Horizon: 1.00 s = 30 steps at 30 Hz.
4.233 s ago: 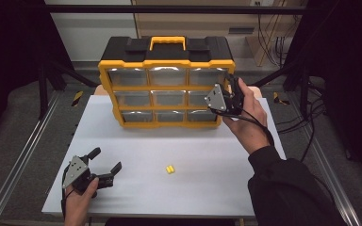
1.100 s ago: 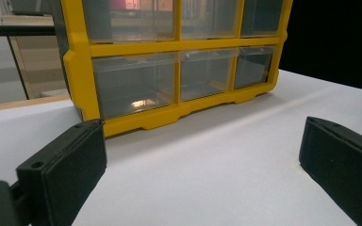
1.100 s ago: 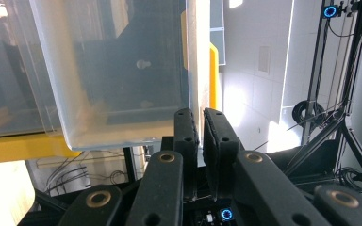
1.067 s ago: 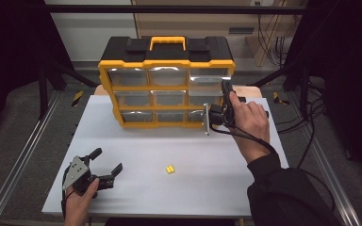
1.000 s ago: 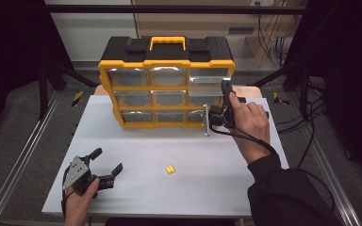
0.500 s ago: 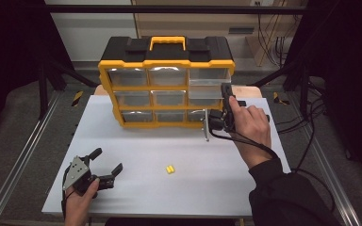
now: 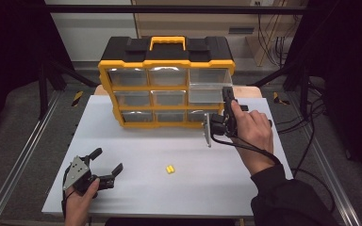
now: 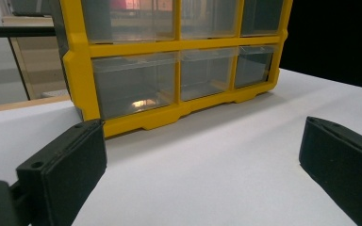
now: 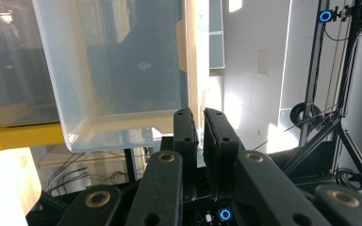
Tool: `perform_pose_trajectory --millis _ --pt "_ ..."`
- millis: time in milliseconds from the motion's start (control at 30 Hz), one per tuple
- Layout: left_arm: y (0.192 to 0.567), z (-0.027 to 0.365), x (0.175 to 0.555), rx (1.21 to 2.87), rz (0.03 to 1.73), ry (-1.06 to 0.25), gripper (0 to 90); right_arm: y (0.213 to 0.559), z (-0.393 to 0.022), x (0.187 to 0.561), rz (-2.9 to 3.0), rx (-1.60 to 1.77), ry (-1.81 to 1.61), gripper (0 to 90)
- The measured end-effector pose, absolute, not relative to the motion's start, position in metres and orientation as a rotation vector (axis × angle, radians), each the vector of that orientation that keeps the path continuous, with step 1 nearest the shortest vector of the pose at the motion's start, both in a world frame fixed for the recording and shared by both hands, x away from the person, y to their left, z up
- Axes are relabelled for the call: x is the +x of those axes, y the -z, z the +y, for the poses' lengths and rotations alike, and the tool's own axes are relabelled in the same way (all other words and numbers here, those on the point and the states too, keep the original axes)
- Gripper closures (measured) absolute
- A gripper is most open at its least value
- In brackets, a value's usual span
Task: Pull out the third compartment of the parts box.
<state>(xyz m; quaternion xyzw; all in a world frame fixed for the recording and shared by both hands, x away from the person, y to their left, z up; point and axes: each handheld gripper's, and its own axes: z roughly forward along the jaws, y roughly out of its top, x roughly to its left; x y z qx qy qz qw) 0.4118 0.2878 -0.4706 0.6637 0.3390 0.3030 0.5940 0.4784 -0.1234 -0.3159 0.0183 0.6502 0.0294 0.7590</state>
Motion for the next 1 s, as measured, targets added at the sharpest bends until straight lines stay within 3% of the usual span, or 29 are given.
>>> perform_pose_trajectory --millis 1000 --pt "0.471 0.286 0.412 1.550 0.782 -0.705 1.1 0.315 -0.124 0.458 1.422 0.054 -0.090 83.3"
